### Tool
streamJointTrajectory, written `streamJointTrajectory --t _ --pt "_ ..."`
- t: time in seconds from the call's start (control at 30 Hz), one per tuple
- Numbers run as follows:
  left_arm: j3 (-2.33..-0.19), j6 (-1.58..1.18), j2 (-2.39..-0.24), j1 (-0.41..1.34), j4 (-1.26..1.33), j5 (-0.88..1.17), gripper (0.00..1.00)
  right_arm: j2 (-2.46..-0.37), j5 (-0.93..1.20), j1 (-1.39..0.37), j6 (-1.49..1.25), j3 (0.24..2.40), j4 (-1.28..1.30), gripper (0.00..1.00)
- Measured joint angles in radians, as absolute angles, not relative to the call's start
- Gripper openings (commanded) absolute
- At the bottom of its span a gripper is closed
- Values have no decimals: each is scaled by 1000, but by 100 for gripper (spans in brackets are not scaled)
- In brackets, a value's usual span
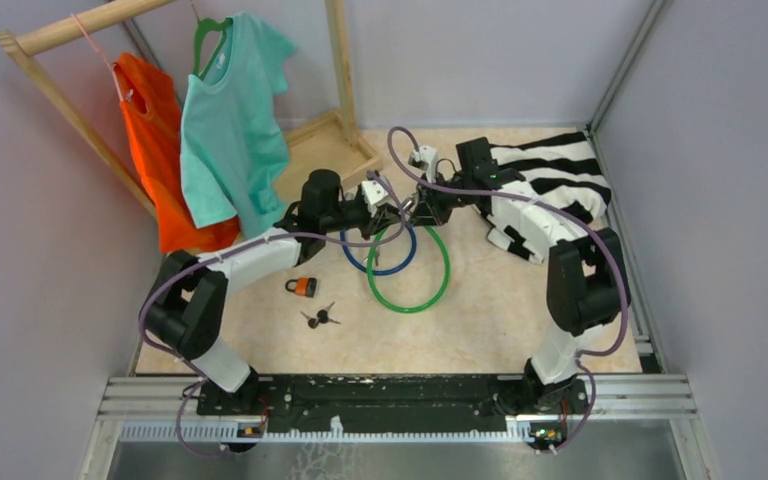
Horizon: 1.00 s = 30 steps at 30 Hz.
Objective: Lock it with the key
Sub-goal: Lock the lock.
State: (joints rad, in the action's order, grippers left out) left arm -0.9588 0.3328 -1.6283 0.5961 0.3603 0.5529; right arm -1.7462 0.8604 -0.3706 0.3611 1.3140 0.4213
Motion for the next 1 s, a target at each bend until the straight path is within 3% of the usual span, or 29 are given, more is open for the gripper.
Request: streamJointTrajectory --t 0.3,0.6,1.0 --pt "-1076 448 -1577 593 252 685 0 -1559 810 -368 522 1316 481 0" --pt "-1053 558 -1528 599 187 823 0 -1411 816 -399 744 1189 481 0" --pt "-933 643 -1443 613 171 934 14 -1282 821 -470 850 1024 421 0"
